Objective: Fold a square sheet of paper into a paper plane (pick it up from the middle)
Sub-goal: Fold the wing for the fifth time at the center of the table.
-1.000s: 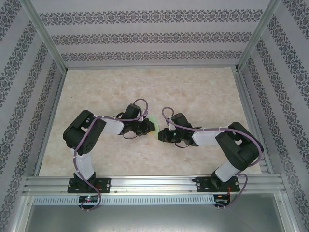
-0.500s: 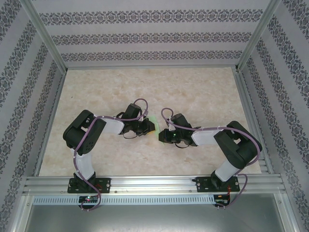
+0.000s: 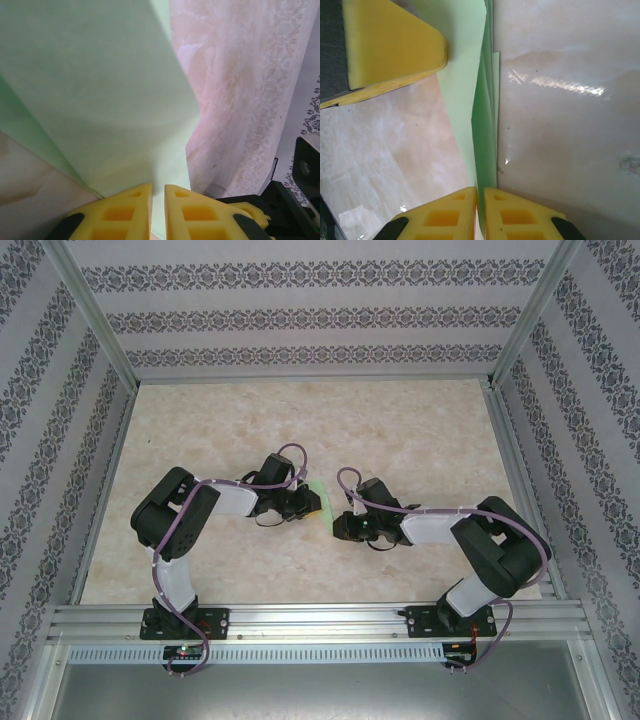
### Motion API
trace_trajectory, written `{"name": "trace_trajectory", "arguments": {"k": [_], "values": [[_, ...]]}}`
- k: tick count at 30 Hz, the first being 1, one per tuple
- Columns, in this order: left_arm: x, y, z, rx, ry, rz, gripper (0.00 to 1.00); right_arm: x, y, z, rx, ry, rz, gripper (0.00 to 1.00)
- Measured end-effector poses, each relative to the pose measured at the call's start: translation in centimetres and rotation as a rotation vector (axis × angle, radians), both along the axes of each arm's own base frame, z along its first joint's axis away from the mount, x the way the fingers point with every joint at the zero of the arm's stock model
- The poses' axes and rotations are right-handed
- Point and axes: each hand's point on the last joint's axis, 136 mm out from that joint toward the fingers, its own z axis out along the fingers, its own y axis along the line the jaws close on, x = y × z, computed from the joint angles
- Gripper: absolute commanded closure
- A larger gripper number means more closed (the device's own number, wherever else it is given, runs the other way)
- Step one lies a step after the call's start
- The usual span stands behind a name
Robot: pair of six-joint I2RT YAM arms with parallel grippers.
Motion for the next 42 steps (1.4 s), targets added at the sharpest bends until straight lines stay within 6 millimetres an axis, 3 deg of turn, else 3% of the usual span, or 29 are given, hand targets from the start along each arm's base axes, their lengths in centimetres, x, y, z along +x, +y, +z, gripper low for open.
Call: {"name": "trace_trajectory", "arguments": {"k": [9,19,27,31,38,42], "values": [[0.0,0.0,0.0,0.005,-0.001,0.000,0.84,-0.1,0.2,0.4,0.015,-0.003,0.010,0.82],[0.0,0.1,0.0,0.008,0.000,-0.002,0.84,-1.0,-0.4,0.0,-0.005,0.019,0.014,0.92],[0.0,-0.1,0.2,-0.002,-0.005,-0.009,0.80,-1.0,-0.1,-0.2,0.012,0.029,0.027,0.92],[0.1,-0.4,1.1,-0.028,-0.030,-0.025,0.77,-1.0,0.0,-0.2,0.013,0.029,0.028,0.92],[-0.4,-1.8,4.9,-0.090,-0.130,-0.079,0.78,-0.9,0.1,-0.2,0.004,0.040,0.027,0.92],[-1.8,-2.1,4.2,-0.082,-0.120,-0.105,0.80,-0.8,0.1,-0.2,0.000,0.047,0.026,0.92]]}}
